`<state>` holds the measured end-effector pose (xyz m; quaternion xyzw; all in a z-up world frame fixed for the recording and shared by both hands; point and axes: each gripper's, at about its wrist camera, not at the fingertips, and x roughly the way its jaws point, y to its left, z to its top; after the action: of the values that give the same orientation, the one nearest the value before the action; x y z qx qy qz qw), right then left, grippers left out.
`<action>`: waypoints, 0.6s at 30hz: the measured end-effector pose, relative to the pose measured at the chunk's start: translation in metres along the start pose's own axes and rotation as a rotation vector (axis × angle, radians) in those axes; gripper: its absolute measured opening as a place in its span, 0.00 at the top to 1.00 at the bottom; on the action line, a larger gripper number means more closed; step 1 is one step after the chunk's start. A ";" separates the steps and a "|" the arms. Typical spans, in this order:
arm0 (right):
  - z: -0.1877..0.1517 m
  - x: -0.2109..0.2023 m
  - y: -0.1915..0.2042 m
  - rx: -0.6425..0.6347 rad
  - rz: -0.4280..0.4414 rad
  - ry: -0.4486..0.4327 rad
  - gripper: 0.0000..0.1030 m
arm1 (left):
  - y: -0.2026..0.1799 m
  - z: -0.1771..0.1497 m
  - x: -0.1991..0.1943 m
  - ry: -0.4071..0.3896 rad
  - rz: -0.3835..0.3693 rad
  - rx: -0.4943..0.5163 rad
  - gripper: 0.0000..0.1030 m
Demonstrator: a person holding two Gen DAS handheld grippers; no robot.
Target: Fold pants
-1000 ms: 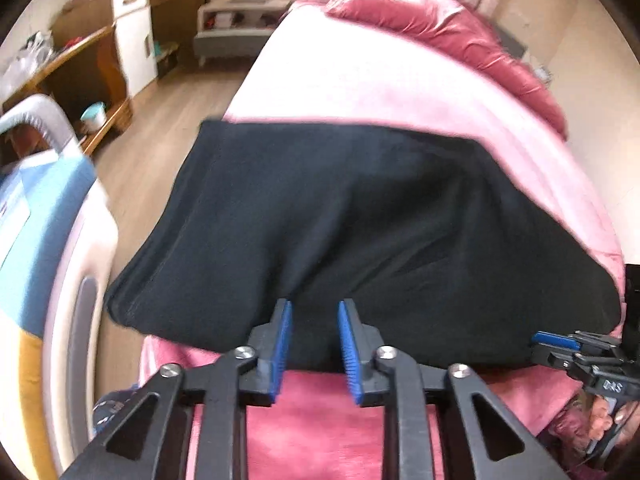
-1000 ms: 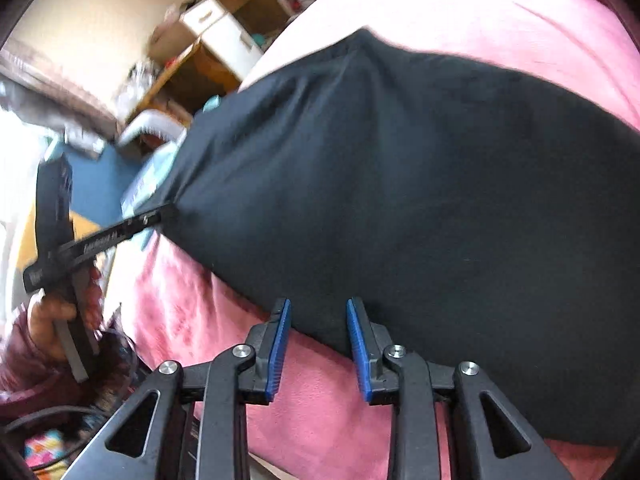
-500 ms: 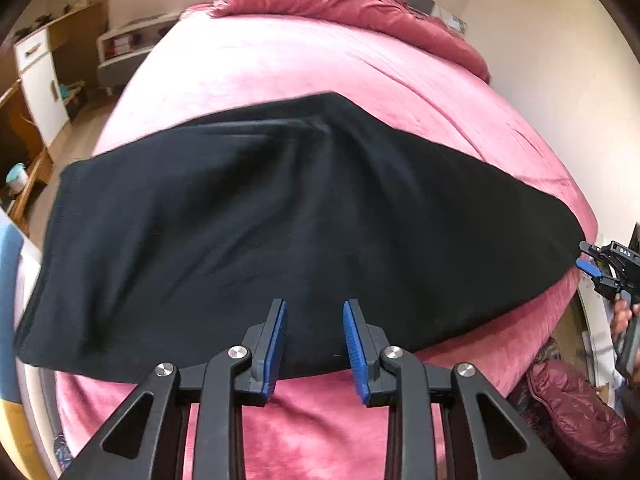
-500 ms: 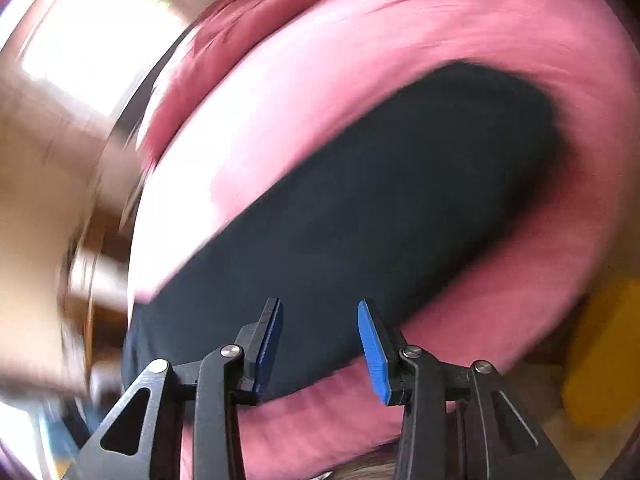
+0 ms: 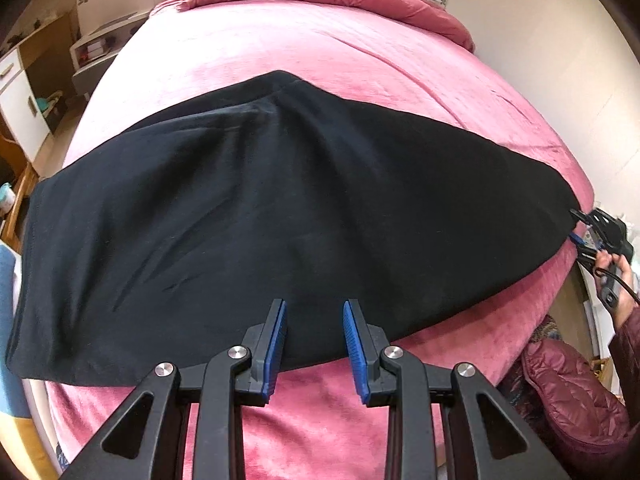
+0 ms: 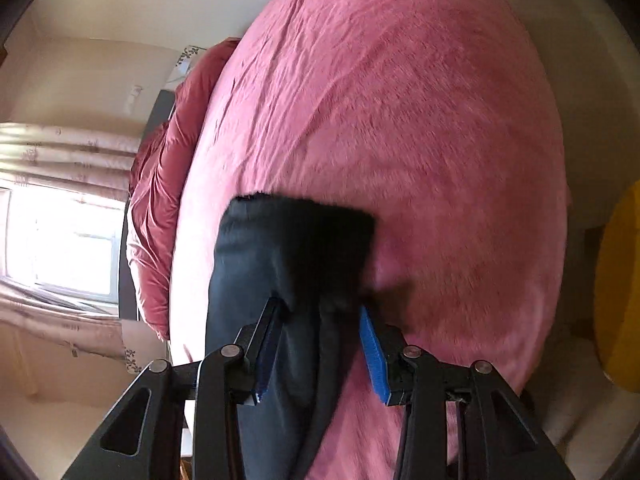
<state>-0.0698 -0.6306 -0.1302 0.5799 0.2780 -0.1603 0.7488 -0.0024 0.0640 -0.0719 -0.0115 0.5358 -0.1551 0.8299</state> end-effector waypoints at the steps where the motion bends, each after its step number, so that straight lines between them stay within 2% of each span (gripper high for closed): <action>1: 0.002 0.001 0.005 -0.019 -0.011 -0.005 0.65 | -0.001 0.002 0.003 0.004 -0.008 0.000 0.71; 3: 0.007 0.004 0.021 -0.075 -0.055 -0.005 0.79 | -0.003 0.006 0.009 0.014 -0.027 -0.007 0.71; 5: 0.007 -0.006 0.041 -0.152 -0.052 -0.014 0.81 | -0.004 0.008 0.013 0.020 -0.052 -0.019 0.71; 10: -0.012 -0.039 0.111 -0.402 0.042 -0.017 0.82 | -0.004 0.015 0.021 0.023 -0.108 -0.041 0.71; 13: -0.044 -0.051 0.163 -0.575 0.116 0.028 0.82 | -0.007 0.022 0.022 0.011 -0.141 -0.046 0.71; 15: -0.079 -0.056 0.190 -0.693 0.153 0.081 0.82 | -0.007 0.026 0.023 0.003 -0.174 -0.060 0.71; 18: -0.131 -0.042 0.225 -0.830 0.182 0.175 0.82 | -0.007 0.033 0.020 -0.001 -0.215 -0.076 0.71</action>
<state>-0.0070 -0.4464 0.0481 0.2634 0.3290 0.0815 0.9032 0.0324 0.0468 -0.0743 -0.1004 0.5364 -0.2228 0.8078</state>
